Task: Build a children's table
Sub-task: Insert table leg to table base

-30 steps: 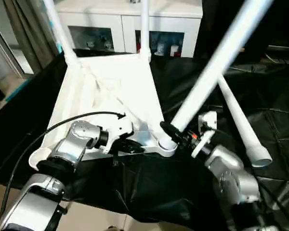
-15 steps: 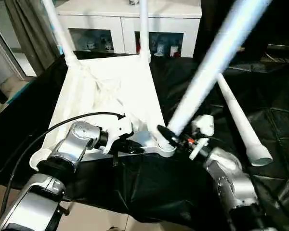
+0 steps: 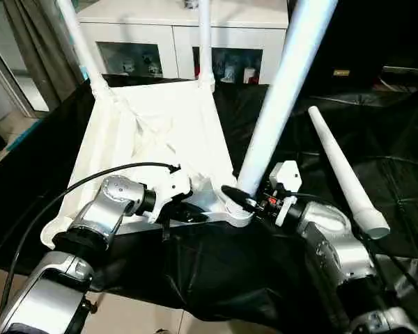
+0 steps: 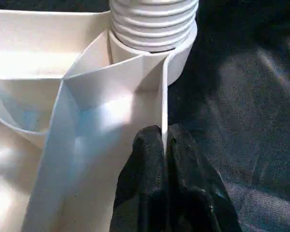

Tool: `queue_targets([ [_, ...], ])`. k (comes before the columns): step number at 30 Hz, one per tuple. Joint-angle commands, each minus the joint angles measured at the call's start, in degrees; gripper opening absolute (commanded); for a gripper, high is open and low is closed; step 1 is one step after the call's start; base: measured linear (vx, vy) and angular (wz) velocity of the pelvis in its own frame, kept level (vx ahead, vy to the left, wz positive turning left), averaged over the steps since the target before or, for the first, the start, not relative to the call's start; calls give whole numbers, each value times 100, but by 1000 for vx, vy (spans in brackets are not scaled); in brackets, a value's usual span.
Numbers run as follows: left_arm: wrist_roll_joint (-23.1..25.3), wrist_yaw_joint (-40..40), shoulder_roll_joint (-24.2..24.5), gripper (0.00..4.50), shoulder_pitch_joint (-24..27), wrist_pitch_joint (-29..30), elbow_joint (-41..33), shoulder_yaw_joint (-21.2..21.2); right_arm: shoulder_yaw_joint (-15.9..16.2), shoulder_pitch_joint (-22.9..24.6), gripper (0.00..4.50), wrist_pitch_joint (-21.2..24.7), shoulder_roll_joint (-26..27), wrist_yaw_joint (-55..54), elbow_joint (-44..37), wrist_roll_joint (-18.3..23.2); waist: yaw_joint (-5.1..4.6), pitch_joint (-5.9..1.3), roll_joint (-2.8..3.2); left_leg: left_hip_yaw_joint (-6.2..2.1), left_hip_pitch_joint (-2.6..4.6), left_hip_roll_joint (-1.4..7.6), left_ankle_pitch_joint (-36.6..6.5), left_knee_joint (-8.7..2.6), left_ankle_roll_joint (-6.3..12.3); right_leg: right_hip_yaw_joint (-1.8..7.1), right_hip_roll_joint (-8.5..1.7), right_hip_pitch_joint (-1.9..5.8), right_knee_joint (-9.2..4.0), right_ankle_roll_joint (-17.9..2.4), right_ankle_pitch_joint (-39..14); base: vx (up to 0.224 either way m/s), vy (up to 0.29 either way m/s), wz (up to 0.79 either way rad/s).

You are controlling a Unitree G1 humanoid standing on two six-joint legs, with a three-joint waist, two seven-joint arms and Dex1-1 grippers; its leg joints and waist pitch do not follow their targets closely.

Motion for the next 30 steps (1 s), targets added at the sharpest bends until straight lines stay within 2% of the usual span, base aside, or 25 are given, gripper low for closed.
queue_targets([
  [1, 11, -218, 33, 0, 13, 7, -191, -78, 382, 322, 192, 274, -119, 211, 714, -445, -3, -173, -37, -148, 58, 363, -1601, -520, 331, 335, -466, 155, -566, -1337, -1384, 0, 0, 0],
  [3, 19, -258, 37, 0, 13, 8, -216, -103, 421, 307, 192, 247, -146, 298, 742, -445, -7, -201, -35, -153, 69, 373, -1565, -531, 333, 333, -463, 171, -550, -1362, -1190, 0, 0, 0],
  [6, 33, -311, 38, 0, 20, 15, -276, -136, 452, 281, 192, 230, -181, 472, 774, -438, -12, -204, -42, -149, 67, 379, -1449, -545, 383, 319, -452, 188, -534, -1430, -841, 0, 0, 0],
  [7, 35, -316, 39, 0, 21, 15, -282, -140, 456, 280, 192, 232, -185, 487, 773, -436, -19, -128, -85, -143, 44, 368, -1478, -562, 424, 326, -444, 170, -540, -1408, -852, 0, 0, 0],
  [9, 45, -441, 53, 0, 24, 3, -371, -212, 523, 272, 192, 279, -255, 747, 695, -394, -10, -109, -83, -132, 87, 384, -1625, -579, 400, 340, -461, 150, -579, -1399, -1064, 0, 0, 0],
  [10, 35, -566, 78, 0, 35, -17, -438, -260, 571, 292, 191, 318, -305, 913, 600, -355, 1, -52, -89, -133, 87, 385, -1721, -604, 363, 343, -460, 132, -605, -1366, -1220, 0, 0, 0],
  [11, 26, -639, 98, 0, 43, -20, -475, -285, 593, 305, 191, 323, -328, 986, 554, -344, 8, -60, -99, -131, 105, 393, -1741, -610, 350, 348, -459, 137, -609, -1351, -1237, 0, 0, 0],
  [12, 17, -768, 135, 0, 56, -22, -537, -330, 629, 323, 191, 322, -365, 1116, 487, -327, 20, -38, -108, -123, 105, 396, -1684, -622, 365, 352, -459, 135, -609, -1349, -1177, 0, 0, 0],
  [14, 24, -849, 165, 0, 59, -38, -563, -363, 644, 328, 191, 319, -379, 1181, 459, -317, 25, -34, -110, -122, 86, 405, -1514, -628, 410, 345, -461, 152, -587, -1389, -948, 0, 0, 0],
  [16, 60, -957, 216, 0, 45, -63, -587, -415, 656, 319, 191, 310, -384, 1245, 428, -316, 25, -34, -88, -109, 90, 405, -1311, -627, 489, 328, -455, 163, -564, -1456, -591, 0, 0, 0],
  [20, 59, -907, 207, 0, -3, -50, -561, -386, 617, 278, 191, 296, -327, 1170, 458, -336, 19, -17, -93, -94, 91, 415, -1256, -637, 543, 321, -459, 165, -565, -1512, -449, 0, 0, 0],
  [23, -1, -673, 89, 0, -140, 24, -460, -236, 397, 175, 191, 260, -111, 651, 620, -346, 19, 41, -86, -88, 117, 420, -1655, -686, 377, 345, -484, 126, -642, -1436, -1182, 0, 0, 0],
  [25, -31, -570, 25, 0, -192, 69, -430, -176, 276, 132, 191, 186, -14, 361, 732, -393, 17, 96, -100, -106, 152, 424, -2008, -724, 174, 381, -517, 86, -717, -1279, -1980, 0, 0, 0],
  [27, -50, -407, -66, 0, -269, 148, -386, -112, 164, 67, 191, 119, 89, -70, 888, -508, 9, 126, -95, -122, 172, 431, -2113, -745, 71, 400, -537, 54, -754, -1196, -2310, 0, 0, 0],
  [28, -50, -402, -69, 0, -272, 150, -384, -110, 161, 65, 191, 115, 92, -84, 894, -512, 0, 167, -106, -154, 152, 428, -2249, -773, 0, 393, -537, 46, -779, -1083, -2614, 0, 0, 0],
  [30, -42, -262, -150, 0, -358, 215, -333, -72, 85, -7, 191, 102, 206, -547, 1042, -636, -12, 176, -111, -163, 163, 435, -2283, -785, -49, 406, -545, 29, -780, -1039, -2690, 0, 0, 0],
])
